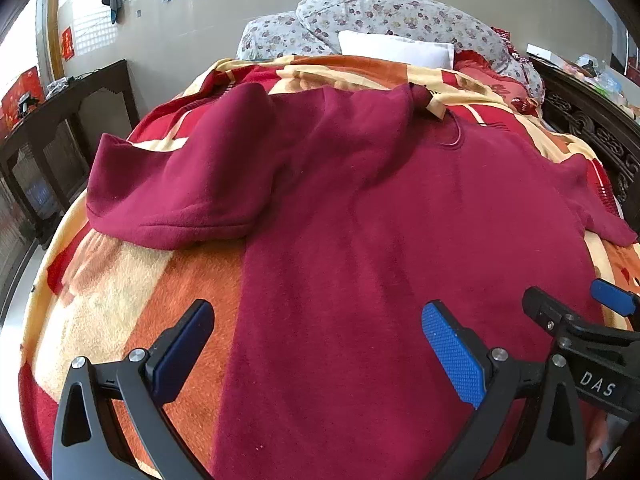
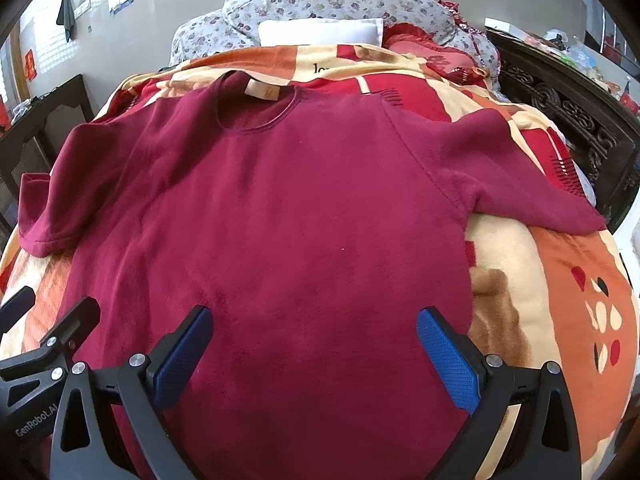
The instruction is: Fold small clothes
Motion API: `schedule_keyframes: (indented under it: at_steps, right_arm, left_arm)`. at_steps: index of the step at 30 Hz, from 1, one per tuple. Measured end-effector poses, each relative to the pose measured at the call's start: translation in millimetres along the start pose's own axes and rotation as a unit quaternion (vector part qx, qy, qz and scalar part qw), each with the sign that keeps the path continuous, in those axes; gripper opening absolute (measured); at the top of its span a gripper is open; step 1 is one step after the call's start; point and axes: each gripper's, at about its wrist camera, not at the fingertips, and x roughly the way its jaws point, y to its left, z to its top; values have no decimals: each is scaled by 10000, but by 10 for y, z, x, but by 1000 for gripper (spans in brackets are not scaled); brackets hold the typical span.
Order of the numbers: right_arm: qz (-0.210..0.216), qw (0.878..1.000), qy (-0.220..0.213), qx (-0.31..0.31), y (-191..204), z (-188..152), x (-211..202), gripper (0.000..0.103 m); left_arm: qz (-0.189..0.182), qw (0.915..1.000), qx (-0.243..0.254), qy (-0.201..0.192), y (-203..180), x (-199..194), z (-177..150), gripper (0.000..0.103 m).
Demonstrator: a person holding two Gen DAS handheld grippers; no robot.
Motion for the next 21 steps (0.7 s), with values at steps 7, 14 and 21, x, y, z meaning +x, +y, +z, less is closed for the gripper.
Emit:
schedule_keyframes:
  at_steps: [7, 14, 21]
  right_arm:
    - [18, 10000, 48, -45, 44, 8, 63, 103]
    - [129, 9998, 128, -129, 130, 9, 123, 103]
    - [349, 9991, 165, -168, 222, 47, 126, 103]
  left_arm:
    - [4, 10000, -12, 14, 47, 15, 16, 103]
    - [369, 9982, -406, -237, 715, -95, 247, 103]
    - [1353, 9847, -1079, -220, 1669, 133, 574, 103]
